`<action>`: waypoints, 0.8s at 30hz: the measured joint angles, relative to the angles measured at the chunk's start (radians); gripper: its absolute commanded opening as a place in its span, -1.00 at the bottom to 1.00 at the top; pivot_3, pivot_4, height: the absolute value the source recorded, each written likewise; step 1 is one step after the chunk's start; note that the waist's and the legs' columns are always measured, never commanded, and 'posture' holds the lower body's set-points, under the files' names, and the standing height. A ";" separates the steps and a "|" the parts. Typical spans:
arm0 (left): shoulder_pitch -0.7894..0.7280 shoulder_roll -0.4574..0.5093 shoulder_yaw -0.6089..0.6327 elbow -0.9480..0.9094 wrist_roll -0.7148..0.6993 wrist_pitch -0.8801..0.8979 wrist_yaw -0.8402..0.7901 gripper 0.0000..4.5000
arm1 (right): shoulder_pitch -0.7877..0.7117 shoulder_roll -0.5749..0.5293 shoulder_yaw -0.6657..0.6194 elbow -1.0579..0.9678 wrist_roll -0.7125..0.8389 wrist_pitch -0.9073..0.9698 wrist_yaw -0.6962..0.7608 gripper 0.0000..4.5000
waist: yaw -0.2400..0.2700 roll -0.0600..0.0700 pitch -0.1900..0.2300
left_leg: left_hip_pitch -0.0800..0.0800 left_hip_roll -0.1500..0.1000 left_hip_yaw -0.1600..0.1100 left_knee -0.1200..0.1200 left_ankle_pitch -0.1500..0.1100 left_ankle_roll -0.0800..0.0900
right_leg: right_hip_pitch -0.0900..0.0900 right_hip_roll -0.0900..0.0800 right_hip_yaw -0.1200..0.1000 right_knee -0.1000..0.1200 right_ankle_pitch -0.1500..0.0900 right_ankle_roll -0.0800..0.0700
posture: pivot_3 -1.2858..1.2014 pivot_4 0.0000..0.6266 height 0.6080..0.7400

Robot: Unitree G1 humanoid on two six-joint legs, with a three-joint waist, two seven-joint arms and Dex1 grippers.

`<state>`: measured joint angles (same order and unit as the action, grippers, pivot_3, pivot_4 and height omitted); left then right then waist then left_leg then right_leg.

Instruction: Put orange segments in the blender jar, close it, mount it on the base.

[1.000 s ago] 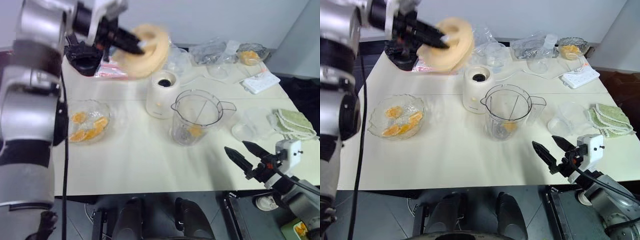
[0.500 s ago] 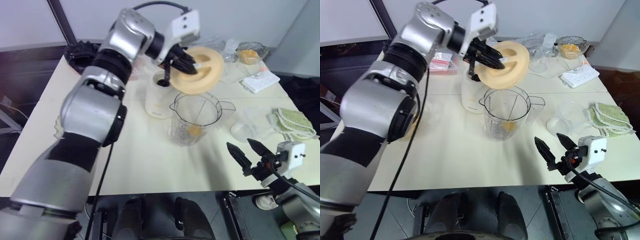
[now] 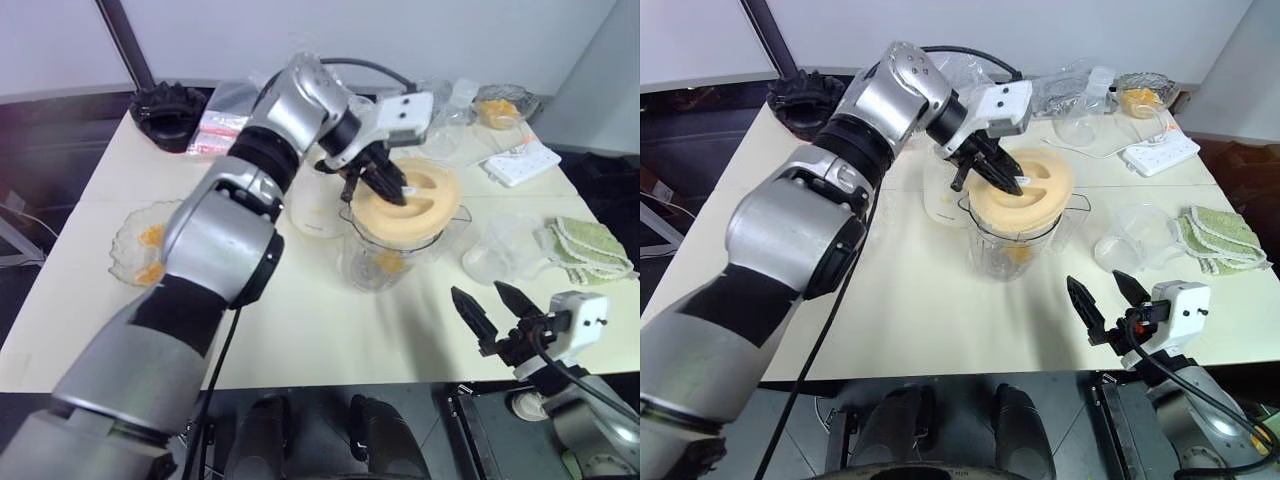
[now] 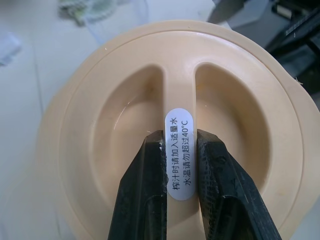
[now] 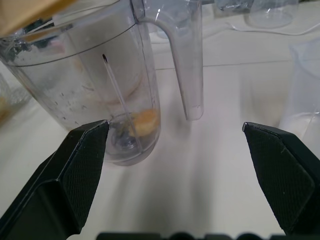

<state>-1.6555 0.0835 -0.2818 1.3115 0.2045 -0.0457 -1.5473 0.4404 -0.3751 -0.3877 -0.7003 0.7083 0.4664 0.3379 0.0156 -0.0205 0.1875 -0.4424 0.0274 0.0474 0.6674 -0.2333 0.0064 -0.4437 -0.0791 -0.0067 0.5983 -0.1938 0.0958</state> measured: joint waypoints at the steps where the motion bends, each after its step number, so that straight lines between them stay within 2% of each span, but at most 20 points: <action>1: 0.004 0.001 -0.003 0.000 0.006 -0.007 0.001 -0.89 | 0.001 0.002 0.004 0.000 -0.004 -0.003 0.000 1.00 | 0.000 0.000 0.000 | 0.000 0.000 0.000 0.000 0.000 0.000 | 0.000 0.000 0.000 0.000 0.000 0.000 | 0.03 -0.52 1.00; 15: 0.013 -0.014 -0.010 -0.001 0.037 -0.004 0.006 -0.89 | -0.018 0.031 0.033 0.005 -0.065 -0.051 -0.034 1.00 | 0.024 0.002 -0.003 | 0.002 0.000 0.000 0.002 0.000 0.000 | 0.003 0.000 0.000 0.000 0.000 0.000 | 0.03 -0.52 1.00; 21: 0.029 -0.035 -0.020 -0.009 0.058 -0.054 0.016 -0.89 | -0.107 0.011 0.067 0.131 -0.168 -0.076 -0.021 1.00 | 0.023 0.002 -0.006 | 0.017 0.000 0.000 0.002 0.000 0.000 | 0.019 -0.001 0.000 -0.003 -0.002 0.003 | 0.03 -0.52 1.00; 24: 0.030 -0.041 -0.020 -0.009 0.069 -0.056 0.027 -0.89 | -0.133 0.005 0.080 0.166 -0.186 -0.084 -0.005 1.00 | 0.020 0.002 -0.007 | 0.017 0.001 0.001 0.002 0.000 0.000 | 0.019 -0.001 0.000 -0.004 -0.002 0.003 | 0.03 -0.52 1.00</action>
<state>-1.6260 0.0427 -0.3018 1.3026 0.2732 -0.1013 -1.5199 0.3069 -0.3699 -0.3079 -0.5344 0.5218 0.3829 0.3333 0.0360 -0.0186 0.1805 -0.4251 0.0285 0.0482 0.6692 -0.2336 0.0061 -0.4246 -0.0805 -0.0068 0.5943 -0.1960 0.0991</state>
